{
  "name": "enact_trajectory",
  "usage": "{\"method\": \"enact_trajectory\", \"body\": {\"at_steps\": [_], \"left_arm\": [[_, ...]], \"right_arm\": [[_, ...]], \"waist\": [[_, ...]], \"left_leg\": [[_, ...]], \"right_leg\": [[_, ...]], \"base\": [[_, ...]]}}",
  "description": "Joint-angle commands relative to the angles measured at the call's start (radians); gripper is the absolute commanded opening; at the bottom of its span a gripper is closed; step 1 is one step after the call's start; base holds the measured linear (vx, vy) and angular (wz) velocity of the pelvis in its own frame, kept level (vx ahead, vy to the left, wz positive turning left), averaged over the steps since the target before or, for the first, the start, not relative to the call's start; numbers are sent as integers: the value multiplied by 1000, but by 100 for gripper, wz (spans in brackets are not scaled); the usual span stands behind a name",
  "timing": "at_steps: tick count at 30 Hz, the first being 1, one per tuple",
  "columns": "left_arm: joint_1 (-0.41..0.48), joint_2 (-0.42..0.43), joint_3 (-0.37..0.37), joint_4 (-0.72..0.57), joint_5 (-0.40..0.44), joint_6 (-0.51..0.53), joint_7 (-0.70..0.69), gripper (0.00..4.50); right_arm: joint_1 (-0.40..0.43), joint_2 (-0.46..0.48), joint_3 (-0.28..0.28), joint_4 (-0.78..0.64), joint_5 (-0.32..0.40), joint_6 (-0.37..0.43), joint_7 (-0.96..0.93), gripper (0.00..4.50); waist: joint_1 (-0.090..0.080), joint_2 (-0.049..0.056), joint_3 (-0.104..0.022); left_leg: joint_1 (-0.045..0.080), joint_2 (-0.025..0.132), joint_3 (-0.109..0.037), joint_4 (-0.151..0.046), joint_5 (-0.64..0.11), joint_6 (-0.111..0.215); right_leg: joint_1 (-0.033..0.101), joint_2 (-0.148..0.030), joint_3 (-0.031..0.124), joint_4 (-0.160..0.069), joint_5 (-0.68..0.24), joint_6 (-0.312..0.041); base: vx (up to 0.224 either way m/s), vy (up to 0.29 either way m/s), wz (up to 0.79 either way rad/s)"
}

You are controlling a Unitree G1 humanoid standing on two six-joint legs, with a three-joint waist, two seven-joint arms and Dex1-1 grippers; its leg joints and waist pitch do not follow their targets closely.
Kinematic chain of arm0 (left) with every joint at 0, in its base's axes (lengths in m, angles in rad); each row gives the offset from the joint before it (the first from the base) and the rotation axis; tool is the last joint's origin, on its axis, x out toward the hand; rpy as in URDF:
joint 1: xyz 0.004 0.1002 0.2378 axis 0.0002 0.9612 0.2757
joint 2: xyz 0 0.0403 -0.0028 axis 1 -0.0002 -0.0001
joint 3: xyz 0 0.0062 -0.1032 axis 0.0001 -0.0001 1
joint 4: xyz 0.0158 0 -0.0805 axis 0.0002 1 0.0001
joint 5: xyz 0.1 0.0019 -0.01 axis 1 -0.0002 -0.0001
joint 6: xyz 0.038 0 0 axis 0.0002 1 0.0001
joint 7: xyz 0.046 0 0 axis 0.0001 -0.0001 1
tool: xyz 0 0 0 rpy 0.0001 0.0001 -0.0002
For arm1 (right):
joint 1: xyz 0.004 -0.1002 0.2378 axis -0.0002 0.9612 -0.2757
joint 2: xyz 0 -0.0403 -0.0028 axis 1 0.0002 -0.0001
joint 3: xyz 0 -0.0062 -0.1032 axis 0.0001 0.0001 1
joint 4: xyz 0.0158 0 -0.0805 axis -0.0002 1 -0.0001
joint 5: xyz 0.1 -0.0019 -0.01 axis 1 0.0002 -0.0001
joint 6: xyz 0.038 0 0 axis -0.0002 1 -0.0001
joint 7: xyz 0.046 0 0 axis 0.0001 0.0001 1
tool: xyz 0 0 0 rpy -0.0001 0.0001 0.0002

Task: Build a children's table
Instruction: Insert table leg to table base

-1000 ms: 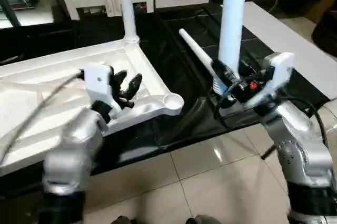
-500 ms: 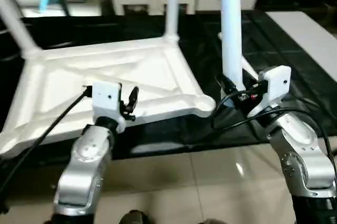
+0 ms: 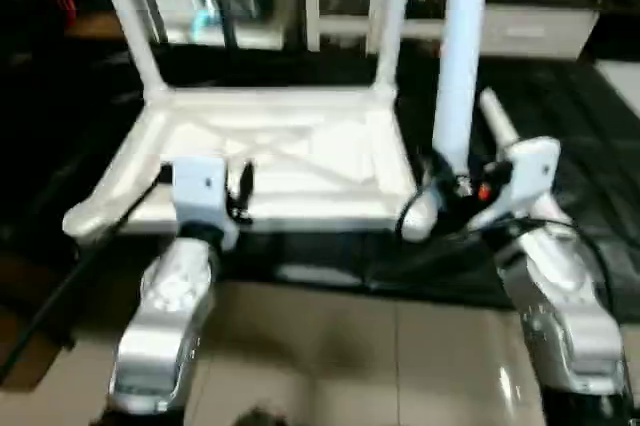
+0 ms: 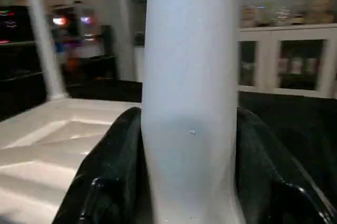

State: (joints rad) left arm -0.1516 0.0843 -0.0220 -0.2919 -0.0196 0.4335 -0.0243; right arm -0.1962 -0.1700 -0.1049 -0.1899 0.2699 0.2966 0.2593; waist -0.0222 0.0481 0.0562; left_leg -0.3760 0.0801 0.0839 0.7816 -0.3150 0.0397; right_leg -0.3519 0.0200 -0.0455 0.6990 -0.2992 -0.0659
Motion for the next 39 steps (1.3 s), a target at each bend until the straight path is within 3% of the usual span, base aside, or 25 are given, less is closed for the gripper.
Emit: {"method": "enact_trajectory", "body": {"at_steps": [1,2,3,4,5,6,9,14,16,17,19,21,22,23,24,25,26,27,28,29,31,32,34,35,39], "left_arm": [[13,20,10,1,-18,-2,-15,243],[16,20,2,-3,-14,-1,-15,243],[22,21,-2,-6,-17,-8,-26,243],[30,18,-1,-11,-22,-14,-32,243],[40,17,3,-15,-26,-24,-36,243],[47,12,6,-23,-35,-26,-45,243],[70,2,4,-40,-33,-29,-45,243],[115,32,-4,-72,-45,-56,-75,243],[120,31,-3,-75,-48,-62,-84,243],[132,37,-10,-77,-37,-72,-94,243],[135,41,-14,-77,-35,-73,-98,243],[138,49,-17,-79,-28,-73,-100,243],[137,49,-17,-79,-30,-73,-100,243],[134,51,-18,-80,-33,-70,-101,243],[130,57,-24,-81,-29,-69,-105,243],[125,67,-33,-82,-21,-67,-109,243],[123,72,-38,-83,-17,-67,-111,243],[119,74,-39,-84,-14,-70,-111,243],[115,76,-38,-84,-12,-68,-112,243],[114,76,-37,-85,-11,-66,-112,243],[110,83,-34,-88,-13,-63,-118,243],[108,91,-30,-90,-22,-62,-129,243],[124,124,-36,-107,-70,-64,-214,243],[144,164,-46,-114,-109,-63,-285,243],[167,237,-48,-111,-171,-54,-411,270]], "right_arm": [[3,20,6,-8,-26,23,-42,200],[8,19,4,-11,-30,22,-46,200],[10,18,1,-14,-32,25,-55,200],[8,15,-4,-15,-33,28,-62,200],[5,12,-8,-11,-25,28,-58,200],[0,8,-13,-4,-11,27,-45,200],[-4,-20,19,23,-18,-14,17,200],[1,-2,51,-16,34,22,73,200],[6,-2,54,-22,43,25,82,200],[15,-6,52,-28,55,31,92,200],[19,-8,50,-29,55,29,94,200],[23,-11,44,-28,57,19,99,200],[22,-8,38,-27,62,22,96,200],[20,-6,30,-24,64,17,95,200],[18,-5,25,-23,68,17,96,200],[17,-5,17,-22,77,16,98,200],[18,-5,15,-22,82,14,100,200],[18,-4,14,-22,91,16,105,200],[21,-6,17,-27,101,16,116,200],[23,-7,19,-29,103,16,120,200],[28,-12,28,-40,118,21,140,200],[33,-11,25,-53,156,47,159,200],[45,-4,15,-75,216,81,187,200],[52,-11,26,-81,193,57,205,200],[49,-26,46,-70,138,-7,210,200]], "waist": [[15,10,-70],[-2,25,-78],[-28,6,-91],[-25,-14,-89],[-6,-33,-73],[14,-48,-71],[14,-48,-53],[-47,-65,-8],[-59,-62,-11],[-73,-62,-2],[-68,-70,-7],[-69,-90,-24],[-23,-132,-47],[-1,-127,-66],[6,-115,-69],[6,-115,-69],[-3,-107,-57],[-2,-89,-59],[-5,-43,-54],[-43,-10,-15],[-45,-9,-65],[-47,-15,-73],[-35,-32,-75],[-11,-72,-61],[-8,-44,-41]], "left_leg": [[18,94,-41,-126,112,130],[78,236,-121,-173,219,195],[107,308,-152,-188,442,334],[100,233,-111,-147,561,326],[28,124,-33,-129,460,241],[-18,87,-11,-136,302,186],[-1,121,-8,-182,52,89],[104,143,4,-250,-481,-32],[117,145,6,-261,-464,-26],[225,211,19,-288,-519,-96],[233,270,29,-338,-515,-135],[243,211,97,-297,-365,-121],[45,38,125,-152,-233,-32],[-36,57,53,-29,-104,46],[-105,54,17,3,36,40],[-105,54,17,3,36,40],[-111,71,1,-61,243,8],[-100,63,5,-115,331,25],[-42,85,-3,-194,489,96],[-9,174,-71,-263,262,161],[60,238,-137,-211,480,383],[63,229,-142,-192,888,406],[46,189,-126,-194,991,364],[-49,88,-33,-195,571,220],[-26,119,-3,-264,-54,-16]], "right_leg": [[48,-71,84,-159,8,-22],[-17,-94,54,-81,30,28],[-71,-175,64,-23,52,54],[-86,-206,91,-47,158,47],[-29,-205,96,-92,248,-4],[28,-203,109,-98,282,-22],[46,-177,81,-115,44,-95],[33,-136,31,-180,-492,-155],[42,-138,26,-181,-414,-170],[-38,-102,11,-135,-350,-143],[-54,-124,-18,-49,-132,-76],[-61,-147,8,-75,-59,-104],[142,-190,133,-145,-72,-154],[223,-305,238,-190,-96,-241],[227,-266,210,-156,138,-256],[227,-266,210,-156,138,-256],[165,-197,100,-138,378,-244],[148,-143,54,-130,389,-216],[110,-74,-3,-116,355,-134],[56,-52,-53,-39,98,-60],[-17,-95,10,19,73,-8],[-30,-127,50,-3,225,47],[-19,-146,71,-40,302,94],[39,-182,72,-108,395,67],[38,-136,35,-120,113,-57]], "base": [[-42,-77,33],[-42,-77,33],[-21,-58,13],[-2,-54,9],[-2,-54,9],[-13,-54,12],[0,0,0],[0,0,0],[26,12,-1],[0,0,0],[120,-4,-47],[135,-27,-64],[223,-43,-45],[223,-43,-45],[232,-10,-17],[177,19,-16],[177,19,-16],[167,23,-16],[142,50,-11],[142,50,-11],[129,56,-22],[123,47,-20],[28,35,-20],[1,27,-25],[-17,14,-9]]}}
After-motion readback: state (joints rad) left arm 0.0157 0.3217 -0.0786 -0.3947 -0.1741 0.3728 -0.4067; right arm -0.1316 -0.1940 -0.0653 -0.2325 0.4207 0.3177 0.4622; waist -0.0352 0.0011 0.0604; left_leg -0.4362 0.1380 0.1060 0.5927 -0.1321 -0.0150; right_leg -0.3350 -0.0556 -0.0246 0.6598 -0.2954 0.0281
